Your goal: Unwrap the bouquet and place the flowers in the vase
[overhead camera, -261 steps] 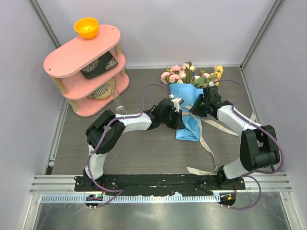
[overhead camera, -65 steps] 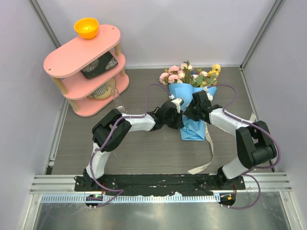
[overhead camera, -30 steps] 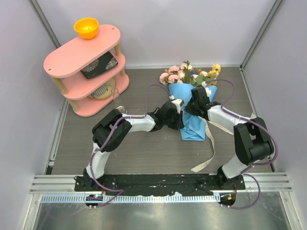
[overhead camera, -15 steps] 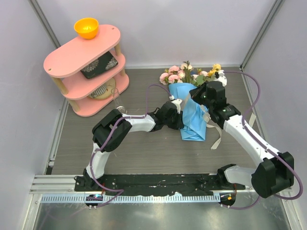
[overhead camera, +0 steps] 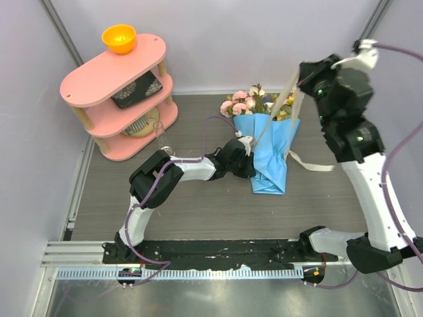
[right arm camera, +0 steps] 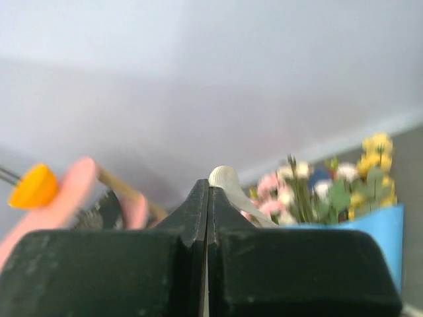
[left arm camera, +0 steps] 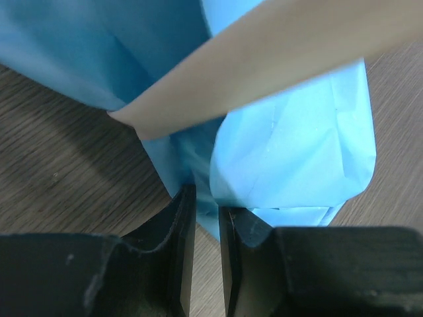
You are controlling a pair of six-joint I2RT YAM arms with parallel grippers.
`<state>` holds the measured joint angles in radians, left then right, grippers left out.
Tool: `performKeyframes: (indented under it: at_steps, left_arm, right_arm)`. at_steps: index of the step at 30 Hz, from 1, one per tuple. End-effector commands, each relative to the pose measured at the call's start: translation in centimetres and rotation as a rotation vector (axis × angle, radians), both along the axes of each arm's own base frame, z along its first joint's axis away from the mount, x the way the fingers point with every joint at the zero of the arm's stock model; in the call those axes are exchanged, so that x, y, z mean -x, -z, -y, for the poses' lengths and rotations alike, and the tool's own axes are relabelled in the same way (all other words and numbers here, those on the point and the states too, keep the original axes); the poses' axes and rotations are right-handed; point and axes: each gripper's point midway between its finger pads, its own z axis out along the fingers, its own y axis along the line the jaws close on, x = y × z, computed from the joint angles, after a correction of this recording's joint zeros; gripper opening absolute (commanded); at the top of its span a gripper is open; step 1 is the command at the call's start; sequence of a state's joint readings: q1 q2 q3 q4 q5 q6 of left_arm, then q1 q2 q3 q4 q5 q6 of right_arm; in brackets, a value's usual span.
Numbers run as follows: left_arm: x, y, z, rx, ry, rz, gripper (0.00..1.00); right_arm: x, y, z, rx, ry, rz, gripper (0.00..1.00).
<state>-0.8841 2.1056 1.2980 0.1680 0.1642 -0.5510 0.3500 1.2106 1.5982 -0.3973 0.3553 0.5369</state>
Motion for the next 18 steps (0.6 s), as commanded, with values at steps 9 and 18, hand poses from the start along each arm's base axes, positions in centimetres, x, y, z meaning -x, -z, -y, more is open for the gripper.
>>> performKeyframes:
  at_steps: [9,18]
  left_arm:
    - [-0.3,-1.3,2.9,0.094,0.032,-0.024,0.24]
    - [-0.4,-1.3,3.5,0.105,0.039,-0.04,0.24]
  right_arm:
    - [14.4,-21.5,10.2,0.023,0.287,0.48,0.01]
    - [26.5,-22.1,20.5,0.071,0.713,0.489,0.01]
